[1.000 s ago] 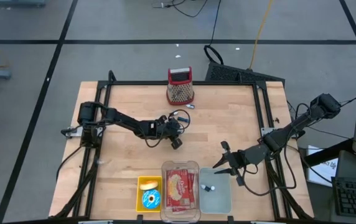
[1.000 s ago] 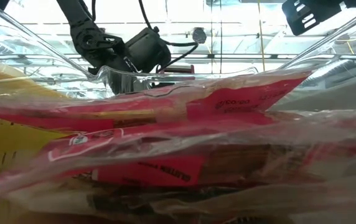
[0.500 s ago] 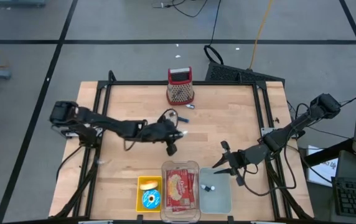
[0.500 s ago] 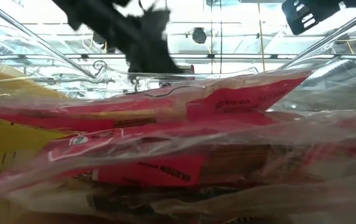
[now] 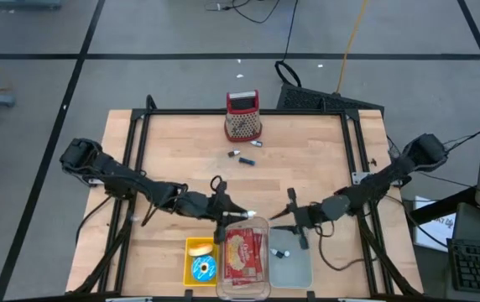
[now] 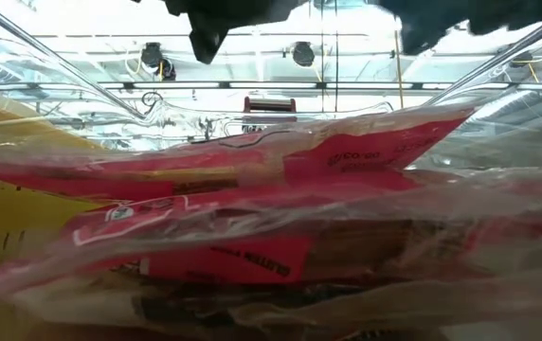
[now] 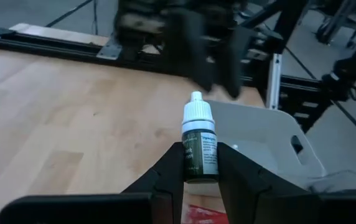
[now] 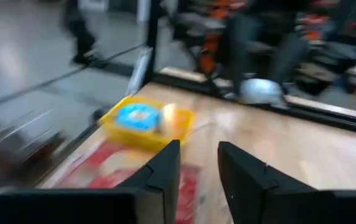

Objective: Pick & Place Food Item
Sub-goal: Put the green food coloring bottle into the gray bin

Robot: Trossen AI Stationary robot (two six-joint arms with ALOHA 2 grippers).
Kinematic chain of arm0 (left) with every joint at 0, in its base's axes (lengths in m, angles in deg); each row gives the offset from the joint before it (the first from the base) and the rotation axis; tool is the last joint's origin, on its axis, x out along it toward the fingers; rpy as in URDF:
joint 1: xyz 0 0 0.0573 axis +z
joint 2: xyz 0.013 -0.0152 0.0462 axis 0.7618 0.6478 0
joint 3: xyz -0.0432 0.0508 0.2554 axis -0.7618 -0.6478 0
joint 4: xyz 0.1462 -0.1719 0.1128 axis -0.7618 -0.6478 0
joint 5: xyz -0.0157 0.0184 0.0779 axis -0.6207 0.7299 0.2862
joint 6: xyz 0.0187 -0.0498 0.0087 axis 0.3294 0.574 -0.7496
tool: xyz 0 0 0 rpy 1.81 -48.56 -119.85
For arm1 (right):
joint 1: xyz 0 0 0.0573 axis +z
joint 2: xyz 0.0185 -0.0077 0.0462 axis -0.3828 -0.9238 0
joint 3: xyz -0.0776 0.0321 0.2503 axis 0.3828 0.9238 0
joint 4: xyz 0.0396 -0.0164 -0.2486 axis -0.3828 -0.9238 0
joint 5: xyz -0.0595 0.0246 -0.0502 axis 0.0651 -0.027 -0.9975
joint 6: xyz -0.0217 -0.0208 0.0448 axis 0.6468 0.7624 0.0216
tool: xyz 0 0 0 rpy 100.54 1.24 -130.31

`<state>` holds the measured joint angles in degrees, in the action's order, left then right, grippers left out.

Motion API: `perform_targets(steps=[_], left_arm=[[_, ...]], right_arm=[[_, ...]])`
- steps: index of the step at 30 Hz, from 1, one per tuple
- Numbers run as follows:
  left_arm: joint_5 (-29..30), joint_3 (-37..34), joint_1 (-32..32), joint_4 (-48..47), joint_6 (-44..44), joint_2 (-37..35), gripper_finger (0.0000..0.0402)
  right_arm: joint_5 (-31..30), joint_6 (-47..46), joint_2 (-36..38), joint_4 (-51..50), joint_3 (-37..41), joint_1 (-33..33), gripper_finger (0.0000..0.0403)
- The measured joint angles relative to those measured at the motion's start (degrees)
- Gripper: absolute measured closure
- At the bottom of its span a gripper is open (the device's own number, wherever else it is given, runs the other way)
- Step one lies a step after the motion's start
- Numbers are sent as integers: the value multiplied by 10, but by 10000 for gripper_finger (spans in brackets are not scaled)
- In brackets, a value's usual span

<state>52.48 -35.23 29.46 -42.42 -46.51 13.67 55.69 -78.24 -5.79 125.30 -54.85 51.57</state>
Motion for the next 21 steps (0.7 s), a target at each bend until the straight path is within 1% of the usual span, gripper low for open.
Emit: perform_targets(steps=[2,5,7,9,12,14,17,21], left_arm=[[0,0,-6,0,-7,0,321],[0,0,-8,0,-10,0,321],[0,0,-7,0,-10,0,321],[1,0,-7,-2,-10,0,321],[1,0,-5,-3,-10,0,321],[1,0,-4,-3,-10,0,321],[1,0,-1,-3,-9,0,321],[7,0,3,-3,-7,0,321]], right_arm=[[0,-18,-35,64,0,-19,283],[10,-47,-77,144,0,-46,243],[19,-79,-94,191,0,-64,215],[37,-121,-104,218,0,-84,189],[85,-175,-107,207,-7,-108,160],[104,-192,-107,188,-17,-116,149],[105,-192,-107,162,-28,-118,143],[105,-187,-107,165,-35,-118,147]])
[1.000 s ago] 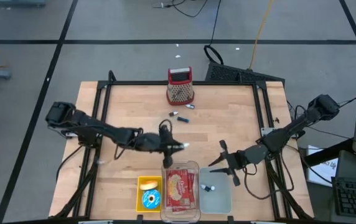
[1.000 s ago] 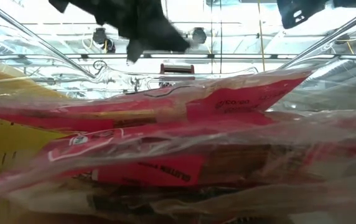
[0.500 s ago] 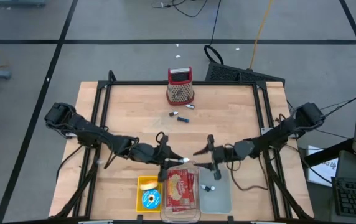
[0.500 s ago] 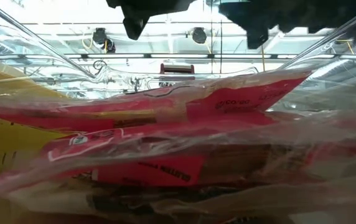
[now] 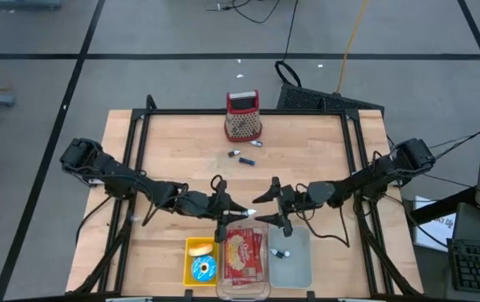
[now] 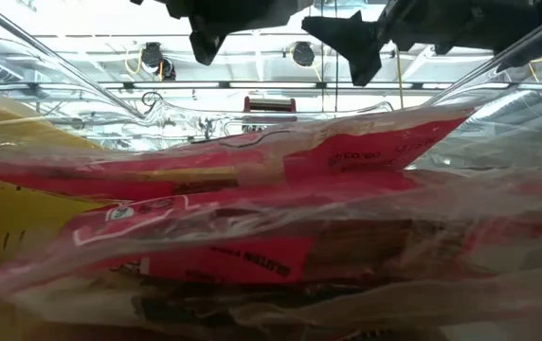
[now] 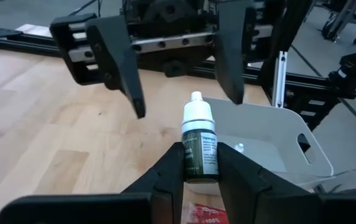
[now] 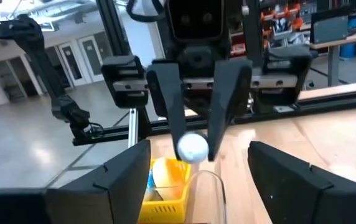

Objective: Pick & Place Food Item
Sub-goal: Put the green food coloring bottle into the gray bin

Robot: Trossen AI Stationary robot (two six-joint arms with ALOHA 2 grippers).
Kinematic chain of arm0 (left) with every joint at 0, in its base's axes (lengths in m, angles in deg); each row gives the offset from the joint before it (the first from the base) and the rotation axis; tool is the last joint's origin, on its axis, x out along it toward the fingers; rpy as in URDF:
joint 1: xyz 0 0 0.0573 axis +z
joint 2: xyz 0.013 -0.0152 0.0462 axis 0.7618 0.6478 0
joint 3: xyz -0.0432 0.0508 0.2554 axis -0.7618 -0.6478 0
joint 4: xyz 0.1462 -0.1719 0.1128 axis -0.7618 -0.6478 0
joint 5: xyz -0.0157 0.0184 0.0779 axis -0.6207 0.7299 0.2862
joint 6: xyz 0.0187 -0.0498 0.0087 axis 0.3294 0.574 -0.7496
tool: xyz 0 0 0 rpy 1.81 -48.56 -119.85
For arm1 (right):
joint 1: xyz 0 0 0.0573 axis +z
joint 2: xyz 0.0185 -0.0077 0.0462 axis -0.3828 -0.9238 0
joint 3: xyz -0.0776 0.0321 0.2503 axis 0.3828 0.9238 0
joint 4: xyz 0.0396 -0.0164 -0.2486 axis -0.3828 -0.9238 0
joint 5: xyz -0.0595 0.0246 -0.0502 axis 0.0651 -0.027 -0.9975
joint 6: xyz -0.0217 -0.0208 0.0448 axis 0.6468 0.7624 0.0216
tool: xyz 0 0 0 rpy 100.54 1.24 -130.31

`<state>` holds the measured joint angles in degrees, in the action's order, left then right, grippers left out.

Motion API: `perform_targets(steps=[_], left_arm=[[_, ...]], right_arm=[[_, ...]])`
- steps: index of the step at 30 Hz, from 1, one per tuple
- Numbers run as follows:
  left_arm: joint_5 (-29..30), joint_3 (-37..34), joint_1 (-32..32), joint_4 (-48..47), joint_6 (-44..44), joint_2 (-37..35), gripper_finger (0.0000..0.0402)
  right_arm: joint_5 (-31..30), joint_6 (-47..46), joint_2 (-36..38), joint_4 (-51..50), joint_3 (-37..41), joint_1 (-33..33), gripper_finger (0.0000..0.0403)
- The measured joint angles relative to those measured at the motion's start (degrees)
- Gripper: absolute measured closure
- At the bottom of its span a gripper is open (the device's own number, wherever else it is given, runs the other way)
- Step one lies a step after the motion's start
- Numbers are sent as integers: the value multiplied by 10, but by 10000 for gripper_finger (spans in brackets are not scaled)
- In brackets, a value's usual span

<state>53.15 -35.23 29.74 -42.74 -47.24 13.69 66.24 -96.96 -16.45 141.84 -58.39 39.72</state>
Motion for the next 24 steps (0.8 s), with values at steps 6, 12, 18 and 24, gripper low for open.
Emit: perform_targets(steps=[6,12,18,24], left_arm=[[4,0,0,11,2,1,321],[3,0,5,63,-2,33,321],[4,0,17,61,14,36,321],[3,0,19,61,13,36,321]], right_arm=[[0,8,0,-1,0,0,162],[0,9,0,-3,0,0,175],[0,9,0,-7,0,0,186],[0,11,0,-24,0,0,210]])
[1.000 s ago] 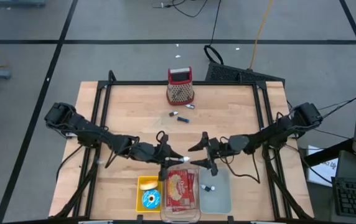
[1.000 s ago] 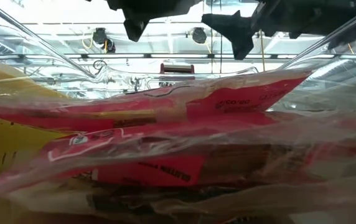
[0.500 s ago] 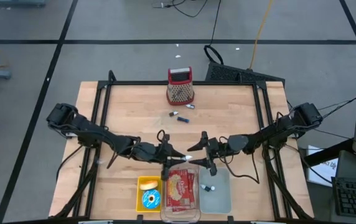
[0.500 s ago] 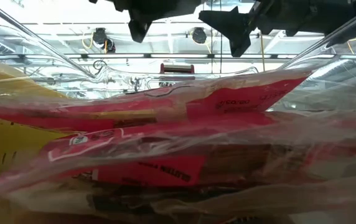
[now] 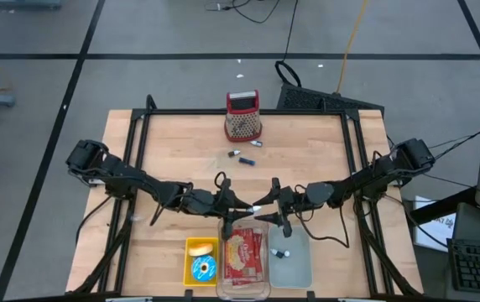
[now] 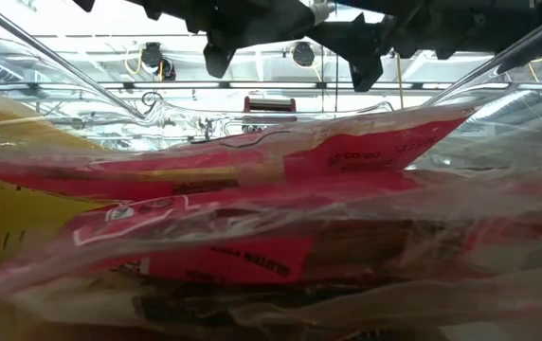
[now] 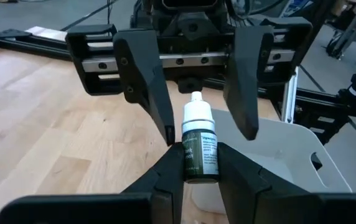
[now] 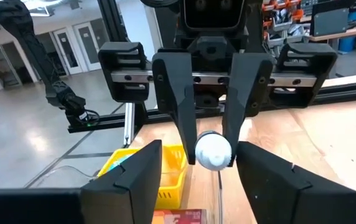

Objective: Pick & Place Food Item
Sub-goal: Put the green food coloring bottle into the gray bin

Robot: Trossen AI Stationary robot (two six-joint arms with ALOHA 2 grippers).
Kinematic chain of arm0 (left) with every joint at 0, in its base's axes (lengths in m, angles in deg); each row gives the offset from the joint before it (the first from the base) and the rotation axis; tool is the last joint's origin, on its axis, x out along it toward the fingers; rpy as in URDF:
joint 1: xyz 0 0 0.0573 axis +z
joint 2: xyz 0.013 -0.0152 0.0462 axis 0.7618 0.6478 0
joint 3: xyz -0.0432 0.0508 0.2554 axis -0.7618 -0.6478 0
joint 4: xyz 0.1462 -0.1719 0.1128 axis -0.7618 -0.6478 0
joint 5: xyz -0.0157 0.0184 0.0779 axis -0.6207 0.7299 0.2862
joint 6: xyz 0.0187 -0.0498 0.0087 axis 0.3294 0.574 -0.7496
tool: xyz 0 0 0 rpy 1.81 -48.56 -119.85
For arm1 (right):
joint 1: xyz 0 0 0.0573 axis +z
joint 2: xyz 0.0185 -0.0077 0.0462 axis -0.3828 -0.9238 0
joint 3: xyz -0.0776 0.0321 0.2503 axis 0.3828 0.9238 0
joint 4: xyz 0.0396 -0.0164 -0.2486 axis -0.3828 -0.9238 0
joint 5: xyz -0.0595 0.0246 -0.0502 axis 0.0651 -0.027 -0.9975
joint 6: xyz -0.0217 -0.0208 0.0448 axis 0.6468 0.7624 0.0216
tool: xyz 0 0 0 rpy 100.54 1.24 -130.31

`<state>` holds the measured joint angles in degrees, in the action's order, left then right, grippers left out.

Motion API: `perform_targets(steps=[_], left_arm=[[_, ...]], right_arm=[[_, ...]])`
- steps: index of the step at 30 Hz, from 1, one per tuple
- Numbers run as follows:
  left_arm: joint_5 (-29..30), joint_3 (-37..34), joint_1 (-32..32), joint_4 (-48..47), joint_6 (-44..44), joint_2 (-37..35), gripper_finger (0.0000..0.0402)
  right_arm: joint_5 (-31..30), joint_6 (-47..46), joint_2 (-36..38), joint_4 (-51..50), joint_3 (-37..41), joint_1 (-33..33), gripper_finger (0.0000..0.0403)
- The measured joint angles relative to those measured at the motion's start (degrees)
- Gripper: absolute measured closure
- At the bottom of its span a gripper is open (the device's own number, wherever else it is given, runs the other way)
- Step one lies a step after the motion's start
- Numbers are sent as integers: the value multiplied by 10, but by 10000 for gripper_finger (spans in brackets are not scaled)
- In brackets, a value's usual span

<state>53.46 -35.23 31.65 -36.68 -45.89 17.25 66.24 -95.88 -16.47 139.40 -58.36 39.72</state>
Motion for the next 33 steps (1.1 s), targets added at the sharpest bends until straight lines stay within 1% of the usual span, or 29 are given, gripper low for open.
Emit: perform_targets(steps=[14,22,26,29,33], left_arm=[[-3,0,0,0,0,0,321],[-4,0,0,-1,0,0,321],[-19,0,0,-1,13,0,319],[-21,0,0,-1,41,0,307],[-47,0,-1,-1,50,-3,261]], right_arm=[[-1,3,0,1,0,0,294],[-2,22,0,1,0,0,342],[0,31,0,1,0,0,351],[2,31,0,1,0,0,346],[2,33,0,3,0,0,344]])
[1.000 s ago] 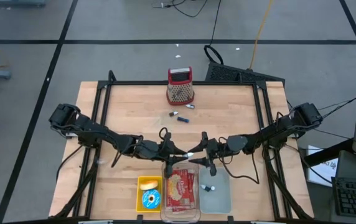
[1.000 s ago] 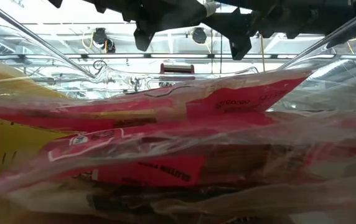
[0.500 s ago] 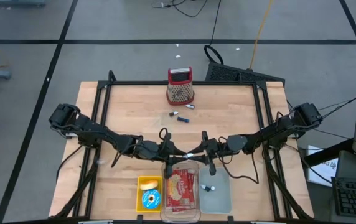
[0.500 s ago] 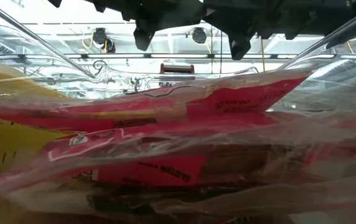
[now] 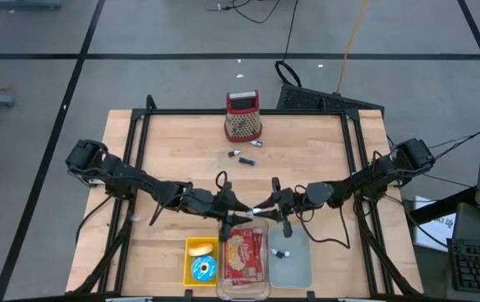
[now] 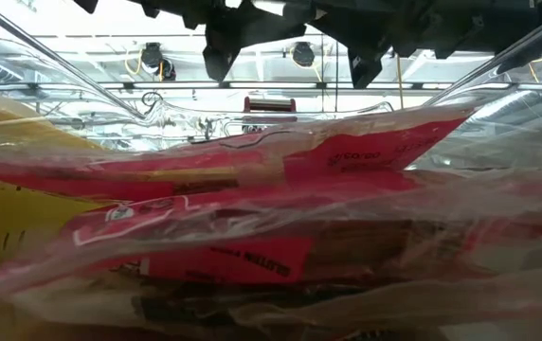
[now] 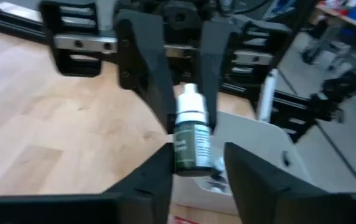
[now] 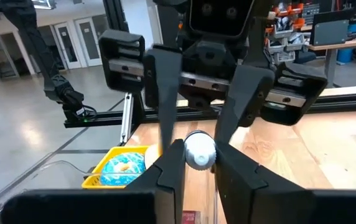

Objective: Pick & Place Food Item
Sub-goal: Put the green food coloring bottle into the gray bin

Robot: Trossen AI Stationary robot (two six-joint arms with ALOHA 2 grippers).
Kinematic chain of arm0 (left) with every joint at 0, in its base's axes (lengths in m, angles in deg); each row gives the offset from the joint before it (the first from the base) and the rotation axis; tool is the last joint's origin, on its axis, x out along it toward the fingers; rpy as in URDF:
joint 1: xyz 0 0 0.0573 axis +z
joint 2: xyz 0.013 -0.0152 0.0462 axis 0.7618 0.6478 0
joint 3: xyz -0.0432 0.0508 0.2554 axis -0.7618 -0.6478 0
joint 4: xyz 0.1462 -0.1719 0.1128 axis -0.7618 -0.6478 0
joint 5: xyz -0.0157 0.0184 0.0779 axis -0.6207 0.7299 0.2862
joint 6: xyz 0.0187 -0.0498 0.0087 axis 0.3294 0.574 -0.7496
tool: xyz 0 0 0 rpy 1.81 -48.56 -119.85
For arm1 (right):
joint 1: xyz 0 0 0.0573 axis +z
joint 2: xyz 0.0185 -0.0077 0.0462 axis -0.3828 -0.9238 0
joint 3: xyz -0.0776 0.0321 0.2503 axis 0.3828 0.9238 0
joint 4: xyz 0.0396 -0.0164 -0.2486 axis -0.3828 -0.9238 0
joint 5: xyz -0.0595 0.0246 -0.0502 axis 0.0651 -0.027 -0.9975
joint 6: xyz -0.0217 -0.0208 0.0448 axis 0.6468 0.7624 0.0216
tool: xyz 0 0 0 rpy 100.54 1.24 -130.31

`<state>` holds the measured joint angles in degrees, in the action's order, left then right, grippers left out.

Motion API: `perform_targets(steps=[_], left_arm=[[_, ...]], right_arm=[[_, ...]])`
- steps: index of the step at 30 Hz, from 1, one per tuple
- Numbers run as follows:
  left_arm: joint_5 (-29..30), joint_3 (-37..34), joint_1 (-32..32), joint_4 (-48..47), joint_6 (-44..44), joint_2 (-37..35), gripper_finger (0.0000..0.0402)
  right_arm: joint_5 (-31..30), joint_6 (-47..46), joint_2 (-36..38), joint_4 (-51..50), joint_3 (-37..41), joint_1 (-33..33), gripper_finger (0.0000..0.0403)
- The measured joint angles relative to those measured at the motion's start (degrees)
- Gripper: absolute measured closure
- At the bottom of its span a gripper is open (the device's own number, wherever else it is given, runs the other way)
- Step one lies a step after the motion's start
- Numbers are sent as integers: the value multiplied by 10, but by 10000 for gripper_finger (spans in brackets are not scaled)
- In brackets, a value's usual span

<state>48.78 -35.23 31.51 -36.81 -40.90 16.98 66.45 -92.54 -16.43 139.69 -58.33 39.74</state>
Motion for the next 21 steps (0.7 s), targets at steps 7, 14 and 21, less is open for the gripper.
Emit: perform_targets(steps=[7,14,21], left_arm=[[-54,0,1,-7,-1,-17,176],[-37,0,2,-64,-27,-65,134],[30,0,4,-71,-51,-73,119]], right_arm=[[31,-3,2,2,0,0,345],[127,-42,55,-145,-27,30,347],[31,-39,60,-550,-164,127,347]])
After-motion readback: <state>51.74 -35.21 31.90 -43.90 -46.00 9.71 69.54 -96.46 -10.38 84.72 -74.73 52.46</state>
